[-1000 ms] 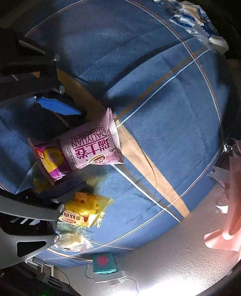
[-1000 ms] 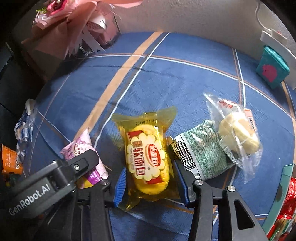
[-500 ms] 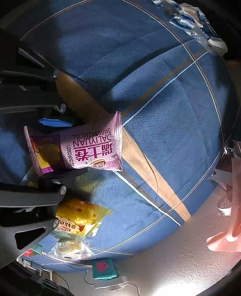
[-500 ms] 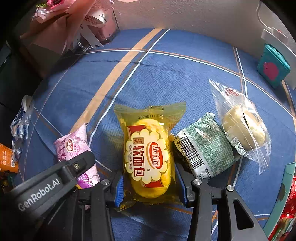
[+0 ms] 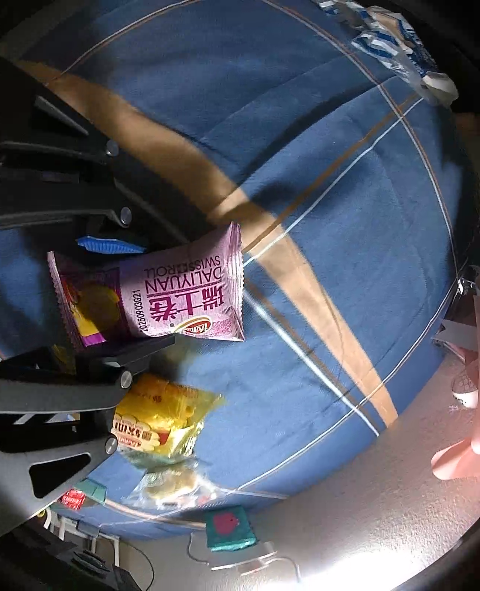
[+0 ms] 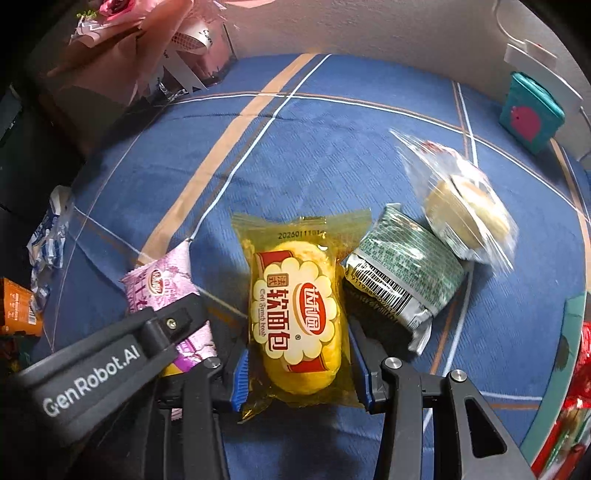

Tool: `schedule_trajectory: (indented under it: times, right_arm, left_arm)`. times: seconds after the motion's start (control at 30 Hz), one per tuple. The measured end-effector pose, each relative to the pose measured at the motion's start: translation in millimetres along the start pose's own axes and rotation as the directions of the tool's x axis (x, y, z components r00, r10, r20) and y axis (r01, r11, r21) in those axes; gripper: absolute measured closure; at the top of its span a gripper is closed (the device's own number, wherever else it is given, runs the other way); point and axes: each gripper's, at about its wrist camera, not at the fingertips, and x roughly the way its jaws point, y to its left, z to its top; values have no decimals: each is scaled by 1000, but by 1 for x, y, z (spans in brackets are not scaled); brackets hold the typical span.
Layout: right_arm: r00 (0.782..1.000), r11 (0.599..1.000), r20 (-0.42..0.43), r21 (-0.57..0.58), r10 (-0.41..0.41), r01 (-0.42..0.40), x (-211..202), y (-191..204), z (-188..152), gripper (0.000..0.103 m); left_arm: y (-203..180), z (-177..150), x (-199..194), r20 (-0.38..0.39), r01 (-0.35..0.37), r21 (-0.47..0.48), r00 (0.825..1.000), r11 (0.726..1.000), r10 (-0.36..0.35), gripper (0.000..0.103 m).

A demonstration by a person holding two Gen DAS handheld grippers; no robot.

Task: Organize snacks
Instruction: 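Carry the yellow bread bag and pink swiss-roll pack over the tray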

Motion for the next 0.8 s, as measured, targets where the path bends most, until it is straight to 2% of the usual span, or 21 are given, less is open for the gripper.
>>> schedule_trajectory:
  times: [0.23, 0.5, 0.67, 0.8]
  right_arm:
    - [1000, 999, 20, 34, 11, -12, -21, -11, -13, 56]
    - [997, 996, 72, 82, 34, -40, -57, -28, -27, 57]
    - [994, 993, 109, 112, 8, -20, -86, -45, -45, 59]
    - [994, 991, 113, 134, -2, -13, -95, -65, -56, 59]
  left_arm:
    - [0, -14, -15, 6, 16, 4, 1000, 1000, -16, 64]
    - [-13, -30, -53, 70, 54, 46, 996, 997, -57, 64]
    - [-32, -42, -77, 121, 68, 105, 989, 992, -80, 64]
    - [-35, -50, -85, 115, 92, 106, 988, 990, -104, 64]
